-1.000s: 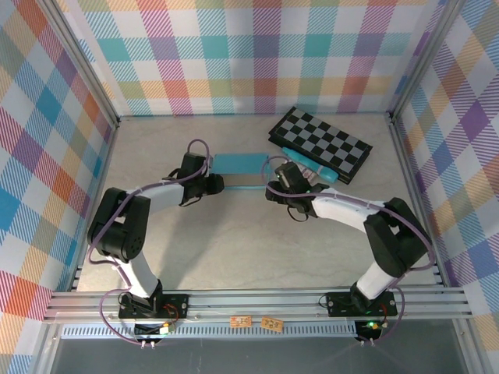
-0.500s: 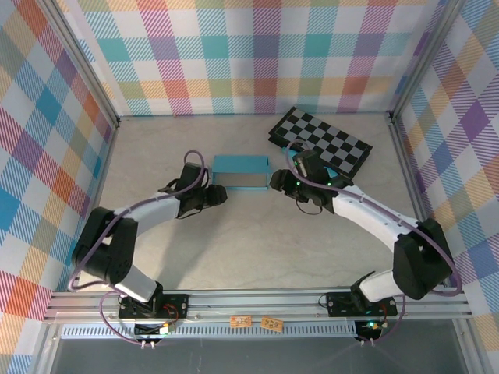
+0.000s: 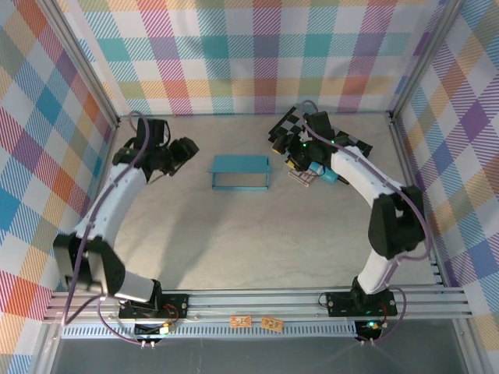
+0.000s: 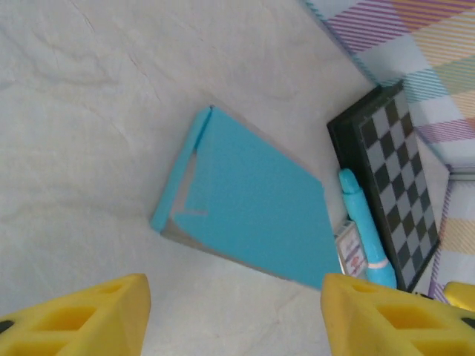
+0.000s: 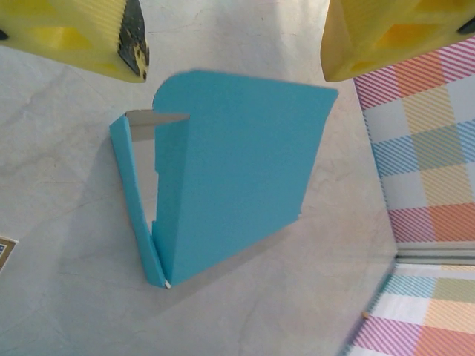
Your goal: Fold the paper box
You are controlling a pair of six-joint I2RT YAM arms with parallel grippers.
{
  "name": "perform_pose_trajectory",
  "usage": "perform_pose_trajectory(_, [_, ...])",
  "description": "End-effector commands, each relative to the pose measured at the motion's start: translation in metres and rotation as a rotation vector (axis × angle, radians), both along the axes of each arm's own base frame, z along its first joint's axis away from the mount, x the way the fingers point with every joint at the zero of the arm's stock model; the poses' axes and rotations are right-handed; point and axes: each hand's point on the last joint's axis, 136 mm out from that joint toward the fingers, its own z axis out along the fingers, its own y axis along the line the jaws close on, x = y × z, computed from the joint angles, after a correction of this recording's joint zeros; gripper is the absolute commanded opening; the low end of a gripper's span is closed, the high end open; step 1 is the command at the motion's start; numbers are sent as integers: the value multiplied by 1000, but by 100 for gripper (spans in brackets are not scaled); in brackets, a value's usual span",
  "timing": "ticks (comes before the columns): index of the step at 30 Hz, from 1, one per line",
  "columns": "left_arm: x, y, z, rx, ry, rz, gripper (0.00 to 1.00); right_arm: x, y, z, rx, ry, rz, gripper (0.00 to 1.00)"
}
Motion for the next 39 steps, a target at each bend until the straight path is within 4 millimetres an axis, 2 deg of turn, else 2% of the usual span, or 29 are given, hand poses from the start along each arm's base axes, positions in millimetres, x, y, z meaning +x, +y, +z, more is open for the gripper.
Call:
perform_pose_trajectory(1, [3, -16, -38, -36, 139, -140, 58, -5, 18, -13, 46, 102, 86, 59])
perform_pose_trajectory(3, [22, -19, -49, -34, 132, -171, 56, 1, 24, -20, 47, 119, 105, 56])
perform_pose_trajectory(6, [38, -28, -68, -66, 123, -214, 51, 8, 27, -30, 37, 129, 120, 52])
perform_pose_trajectory(9, [44, -34, -92, -92, 152, -230, 48, 11, 31, -41, 35, 154, 142, 44])
perform_pose_trajectory(12, [45, -40, -105, -132, 151, -236, 44, 11, 33, -51, 40, 177, 149, 40])
perform_pose_trajectory(16, [42, -47, -110, -139, 147, -256, 40, 8, 34, -59, 50, 195, 152, 37])
perform_pose_trajectory(21, [30, -52, -125, -126, 189, -285, 31, 3, 33, -69, 51, 213, 156, 33])
perform_pose_trajectory(24, [25, -53, -131, -123, 200, -289, 28, 1, 33, -73, 51, 224, 156, 31])
perform_pose_trajectory(30, [20, -59, -136, -103, 209, -309, 21, -2, 31, -86, 37, 245, 162, 26])
perform_pose_trajectory(39, [11, -69, -151, -62, 242, -345, 19, -6, 26, -105, -8, 271, 171, 24])
